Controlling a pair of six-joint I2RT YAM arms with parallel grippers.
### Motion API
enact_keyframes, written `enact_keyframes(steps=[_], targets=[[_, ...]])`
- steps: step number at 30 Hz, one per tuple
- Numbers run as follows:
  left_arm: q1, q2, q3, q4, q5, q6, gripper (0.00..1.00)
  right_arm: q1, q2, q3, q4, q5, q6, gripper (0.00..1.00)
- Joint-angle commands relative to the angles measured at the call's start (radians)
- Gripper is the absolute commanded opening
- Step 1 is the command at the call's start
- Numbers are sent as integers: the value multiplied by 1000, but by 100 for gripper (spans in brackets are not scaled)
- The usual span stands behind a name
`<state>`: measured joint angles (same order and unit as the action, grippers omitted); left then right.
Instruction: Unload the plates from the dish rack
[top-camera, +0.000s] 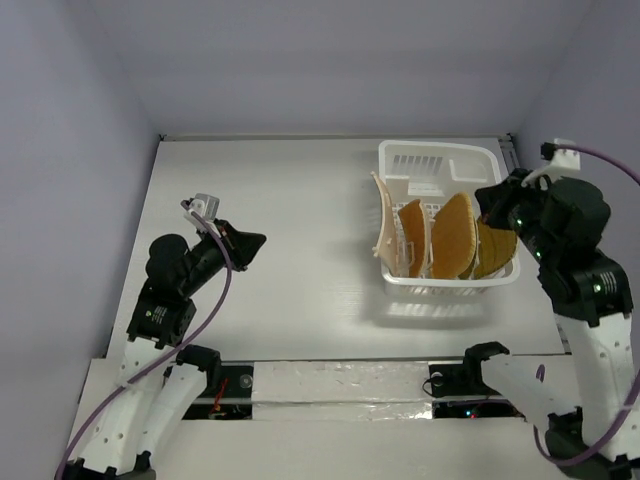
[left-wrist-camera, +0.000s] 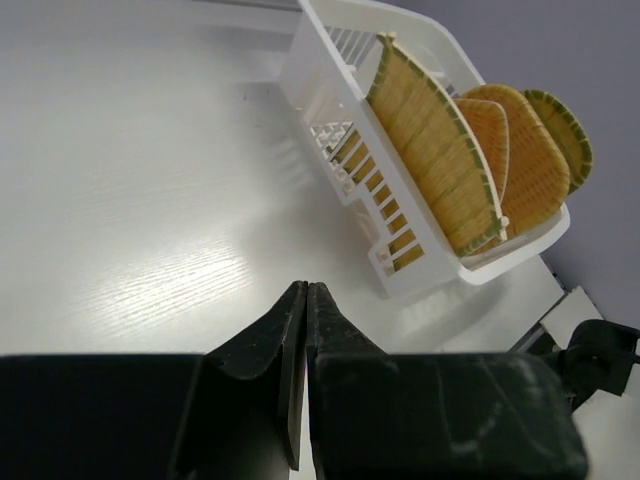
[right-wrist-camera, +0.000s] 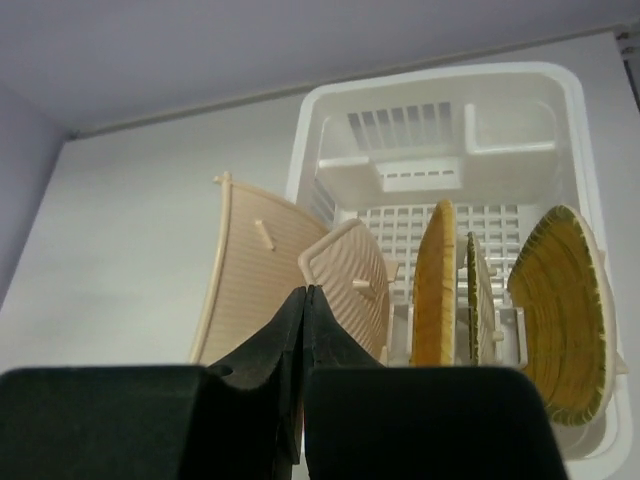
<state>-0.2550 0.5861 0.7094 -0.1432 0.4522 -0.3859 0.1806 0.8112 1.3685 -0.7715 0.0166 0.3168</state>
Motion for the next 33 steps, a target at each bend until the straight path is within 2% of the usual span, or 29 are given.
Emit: enact_keyframes(steps=[1,4,5,6,7,8,9,10,11,12,15,18,28,33], targets=[[-18,-14,-33,24,-56,19,0,165,112,89,-41,168,-6,0],[-18,-15,-41,27,-52,21,0,342,213,145,-96,426,24,0],[-18,-20,-42,25,-56,21,0,417,286,161,-112,463,40,1],[-18,-23,-45,24,-63,19,0,443,321,181,-123,497,50,6],[-29,-25,-48,21,-69,18,3,465,351,188,-135,546,67,25],[-29,-26,-50,22,-67,16,8,496,399,195,-135,565,73,39],[-38,-29,-51,21,-67,15,19,506,420,208,-132,574,74,51],[-38,-32,-51,22,-67,13,24,516,445,219,-135,580,83,64],[-38,-34,-51,21,-69,13,30,526,468,236,-140,585,91,66],[-38,-35,-51,21,-73,15,40,552,512,251,-141,592,93,67],[-38,-43,-53,14,-95,10,52,589,613,322,-173,629,108,68],[-47,-55,-53,10,-110,5,57,605,681,371,-224,678,128,68],[-66,-78,-48,-9,-159,-1,57,605,807,353,-265,698,162,58],[-75,-92,-47,-19,-184,-4,57,614,859,371,-298,726,174,46]])
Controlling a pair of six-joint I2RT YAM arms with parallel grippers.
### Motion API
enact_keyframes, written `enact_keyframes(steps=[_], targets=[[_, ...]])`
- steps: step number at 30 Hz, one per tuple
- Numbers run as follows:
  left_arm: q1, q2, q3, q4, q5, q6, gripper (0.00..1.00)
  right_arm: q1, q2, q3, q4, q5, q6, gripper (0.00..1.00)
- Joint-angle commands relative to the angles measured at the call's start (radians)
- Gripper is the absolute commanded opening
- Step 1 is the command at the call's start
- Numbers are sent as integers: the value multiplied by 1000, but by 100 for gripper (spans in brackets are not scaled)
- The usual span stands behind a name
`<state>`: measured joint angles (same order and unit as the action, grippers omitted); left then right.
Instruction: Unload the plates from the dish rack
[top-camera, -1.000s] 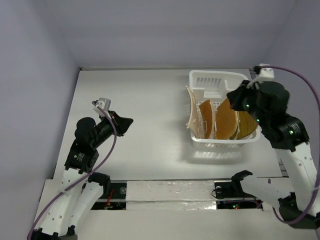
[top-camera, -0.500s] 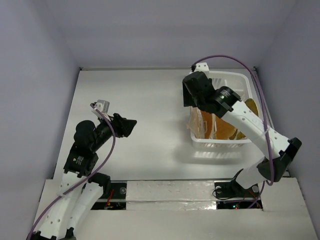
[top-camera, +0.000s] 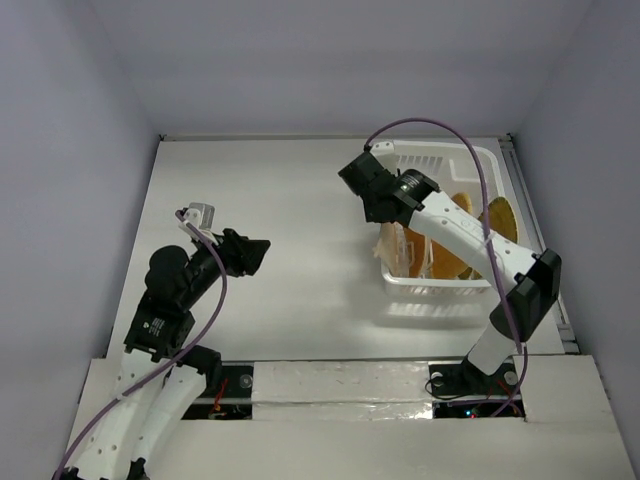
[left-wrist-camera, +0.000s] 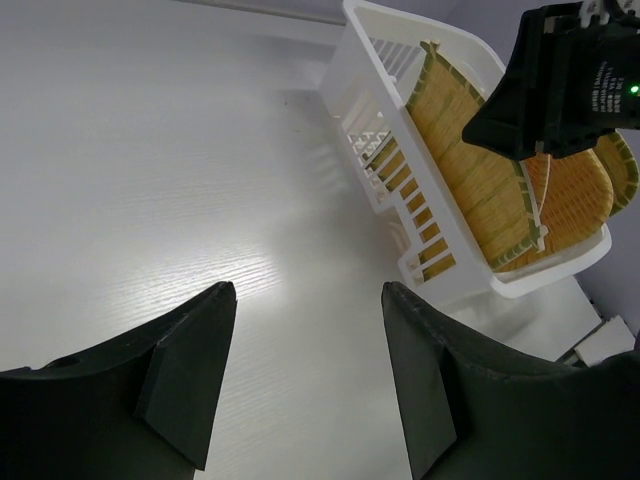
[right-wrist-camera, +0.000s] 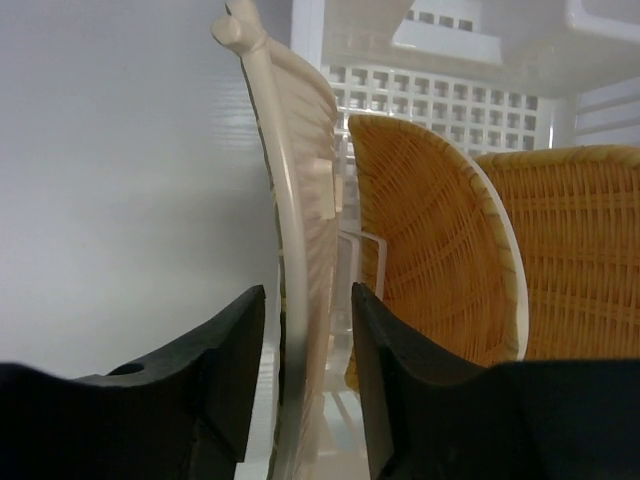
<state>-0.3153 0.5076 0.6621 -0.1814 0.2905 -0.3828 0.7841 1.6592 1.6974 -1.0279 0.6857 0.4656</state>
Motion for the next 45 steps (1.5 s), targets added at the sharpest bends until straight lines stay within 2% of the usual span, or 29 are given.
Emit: enact_keyframes(steps=[1,7,11,18,27,34,40,42,45], targets=[[-15,-15,2,19,-22,-7,57,10,28,56,-53,66,27,43],[-15,-26,4,14,-37,-11,56,10,80,85,-126,118,42,29],[-15,-38,4,7,-57,-13,56,20,97,107,-172,156,59,13],[-24,-47,7,2,-73,-16,57,29,112,188,-241,210,62,1],[-24,-53,4,5,-74,-18,57,47,136,292,-325,279,57,0],[-24,-57,25,-3,-97,-7,59,56,68,415,-363,321,35,0],[-24,-69,77,-50,-246,8,58,76,-15,585,-362,342,-11,0],[-24,-92,97,-70,-339,18,58,86,-32,617,-348,347,-24,0],[-24,-133,146,-90,-462,30,58,95,-94,575,-212,302,-74,0]])
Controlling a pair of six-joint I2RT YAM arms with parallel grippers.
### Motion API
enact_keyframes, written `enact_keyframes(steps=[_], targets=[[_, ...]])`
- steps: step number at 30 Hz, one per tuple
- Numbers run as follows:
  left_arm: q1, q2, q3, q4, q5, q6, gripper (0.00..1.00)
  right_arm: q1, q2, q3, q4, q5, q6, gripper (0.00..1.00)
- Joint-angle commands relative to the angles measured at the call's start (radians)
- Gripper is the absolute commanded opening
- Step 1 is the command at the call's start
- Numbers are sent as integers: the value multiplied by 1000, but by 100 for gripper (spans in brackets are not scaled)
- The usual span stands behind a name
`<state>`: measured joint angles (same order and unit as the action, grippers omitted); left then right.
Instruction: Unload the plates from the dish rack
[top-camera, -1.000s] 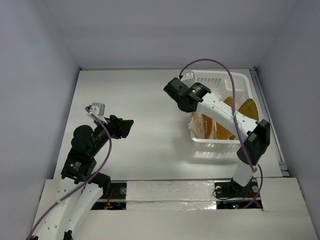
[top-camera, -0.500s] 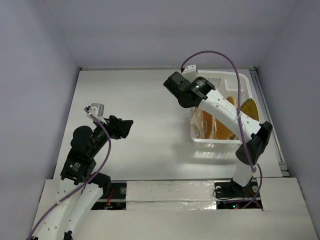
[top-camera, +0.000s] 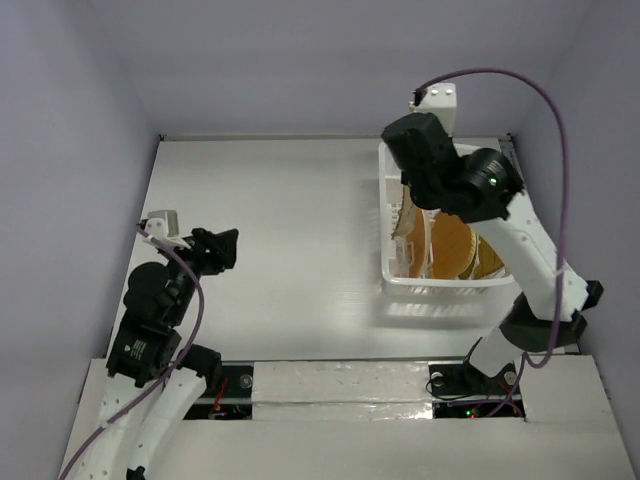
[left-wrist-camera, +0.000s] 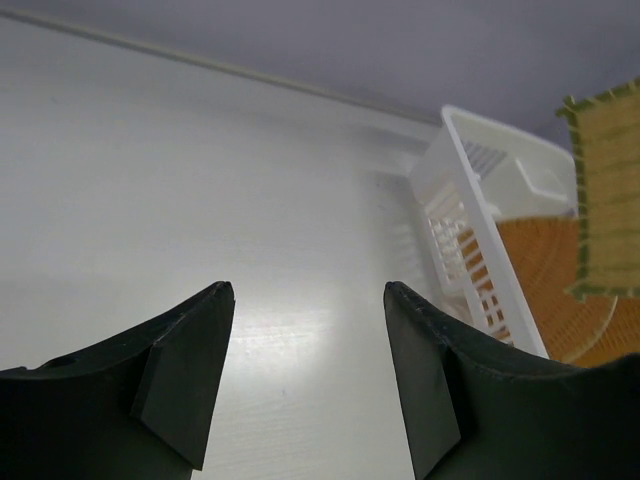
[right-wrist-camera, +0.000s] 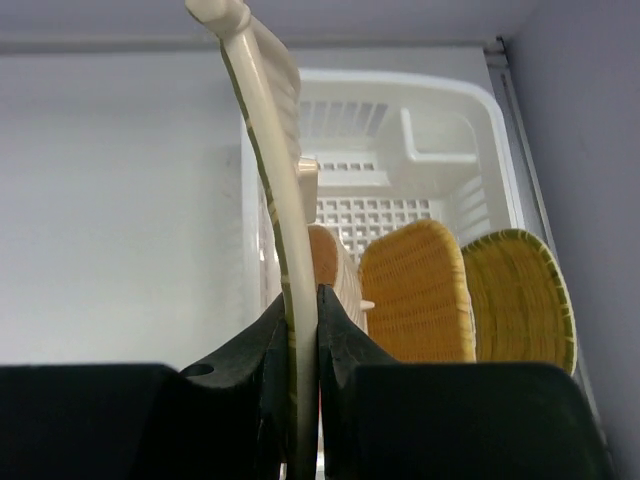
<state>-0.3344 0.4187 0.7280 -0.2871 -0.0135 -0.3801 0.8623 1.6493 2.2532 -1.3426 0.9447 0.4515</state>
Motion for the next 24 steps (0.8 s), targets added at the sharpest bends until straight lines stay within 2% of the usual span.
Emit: enact_keyframes(steps=[1,2,4,5,8,11,17,24], targets=[[-5,-57,91,17,-184,29,58,17,-133,-18,164,13,-75,0],[-5,-78,93,22,-237,30,58,17,-160,-121,306,-68,-95,0],[-5,-93,76,31,-284,30,58,17,-209,-240,460,-163,-94,0],[-5,-106,68,34,-317,27,58,17,-236,-339,594,-276,-68,0],[-5,-130,31,42,-333,15,58,17,-243,-469,835,-446,-2,0],[-5,-144,28,35,-339,14,58,17,-169,-511,954,-556,65,0],[-5,-140,22,32,-319,15,58,17,-27,-593,1198,-671,205,0],[-14,-130,17,42,-286,18,58,17,150,-635,1306,-693,311,0]])
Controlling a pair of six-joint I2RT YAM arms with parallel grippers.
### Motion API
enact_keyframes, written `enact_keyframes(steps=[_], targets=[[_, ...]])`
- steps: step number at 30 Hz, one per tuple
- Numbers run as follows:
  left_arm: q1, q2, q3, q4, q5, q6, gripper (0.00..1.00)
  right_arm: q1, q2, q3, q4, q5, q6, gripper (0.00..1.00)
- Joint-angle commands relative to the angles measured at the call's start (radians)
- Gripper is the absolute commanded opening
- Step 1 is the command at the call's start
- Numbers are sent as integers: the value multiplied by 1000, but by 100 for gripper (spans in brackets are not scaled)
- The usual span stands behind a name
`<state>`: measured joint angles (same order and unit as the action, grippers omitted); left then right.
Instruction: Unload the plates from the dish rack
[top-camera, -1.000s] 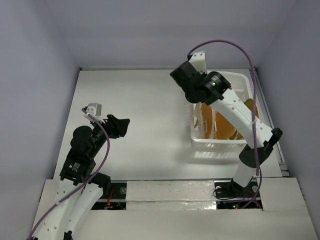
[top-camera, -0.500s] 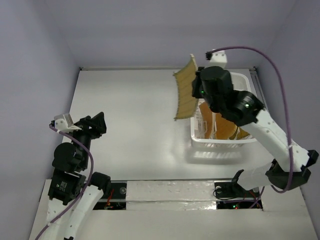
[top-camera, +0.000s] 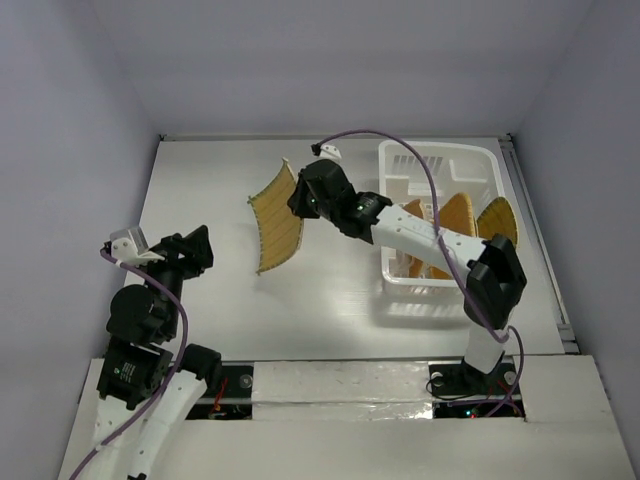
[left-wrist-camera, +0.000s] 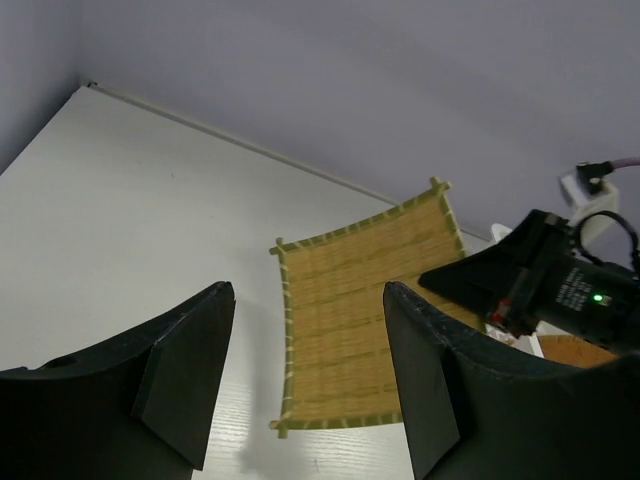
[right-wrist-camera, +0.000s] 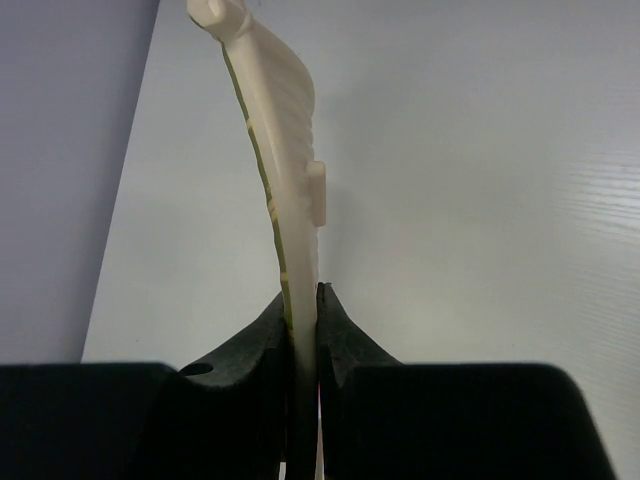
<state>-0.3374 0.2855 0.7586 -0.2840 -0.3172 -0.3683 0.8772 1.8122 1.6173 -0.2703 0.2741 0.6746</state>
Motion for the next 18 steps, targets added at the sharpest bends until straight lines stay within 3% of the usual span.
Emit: enact_keyframes(steps=[1,12,18], targets=[[-11,4,-15,37,20,8,58,2,-4,-11,259,-19,92,0],[-11,11,-19,43,43,11,58,2,139,-132,316,-9,138,0],[-11,12,-19,46,47,12,58,2,165,-181,217,63,131,33]])
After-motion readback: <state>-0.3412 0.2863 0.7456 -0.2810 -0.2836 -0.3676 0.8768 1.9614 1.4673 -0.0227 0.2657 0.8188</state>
